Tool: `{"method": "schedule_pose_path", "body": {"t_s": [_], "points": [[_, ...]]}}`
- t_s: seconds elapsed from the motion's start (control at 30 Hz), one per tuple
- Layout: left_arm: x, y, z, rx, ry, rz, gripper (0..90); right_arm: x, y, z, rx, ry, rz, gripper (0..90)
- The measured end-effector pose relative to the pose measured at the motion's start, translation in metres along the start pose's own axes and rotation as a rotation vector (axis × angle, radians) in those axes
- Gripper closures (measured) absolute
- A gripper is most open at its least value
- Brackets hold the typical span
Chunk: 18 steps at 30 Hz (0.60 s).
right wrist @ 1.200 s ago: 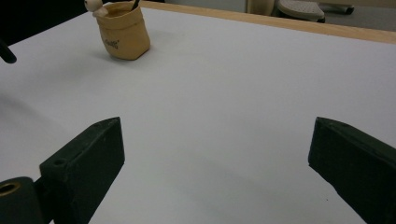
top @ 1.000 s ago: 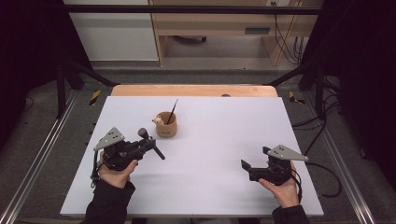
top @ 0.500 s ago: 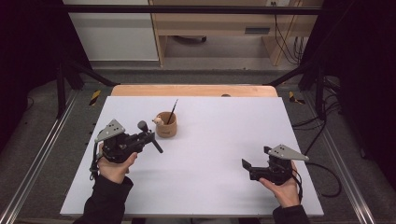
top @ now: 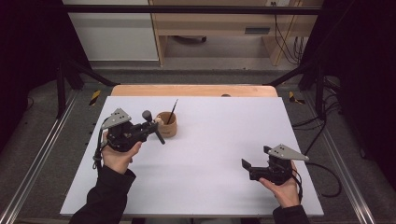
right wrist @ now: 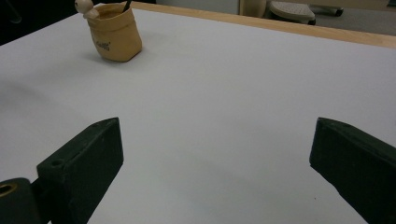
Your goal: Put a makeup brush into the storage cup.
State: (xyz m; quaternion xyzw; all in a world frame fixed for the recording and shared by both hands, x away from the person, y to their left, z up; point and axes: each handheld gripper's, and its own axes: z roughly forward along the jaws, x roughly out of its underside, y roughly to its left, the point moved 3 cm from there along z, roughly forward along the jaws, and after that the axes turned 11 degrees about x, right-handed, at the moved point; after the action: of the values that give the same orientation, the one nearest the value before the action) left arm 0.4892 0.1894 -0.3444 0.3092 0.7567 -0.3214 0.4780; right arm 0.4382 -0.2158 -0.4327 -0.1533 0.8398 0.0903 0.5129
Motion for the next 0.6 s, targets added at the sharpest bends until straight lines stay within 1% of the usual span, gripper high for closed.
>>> {"method": "schedule_pose_path", "body": {"t_s": [0.17,0.43,0.6], "points": [[-0.007,0.003,0.007,-0.003,0.011,0.003,76.9,-0.001,0.001,0.000,-0.004,-0.003,-0.001,3.2],[-0.016,0.007,0.016,-0.008,0.014,0.001,76.9,-0.001,0.000,-0.001,-0.001,-0.008,-0.003,3.2],[-0.022,0.010,0.020,-0.020,0.014,-0.002,76.9,-0.002,0.001,-0.001,-0.004,-0.008,-0.005,3.3]]}}
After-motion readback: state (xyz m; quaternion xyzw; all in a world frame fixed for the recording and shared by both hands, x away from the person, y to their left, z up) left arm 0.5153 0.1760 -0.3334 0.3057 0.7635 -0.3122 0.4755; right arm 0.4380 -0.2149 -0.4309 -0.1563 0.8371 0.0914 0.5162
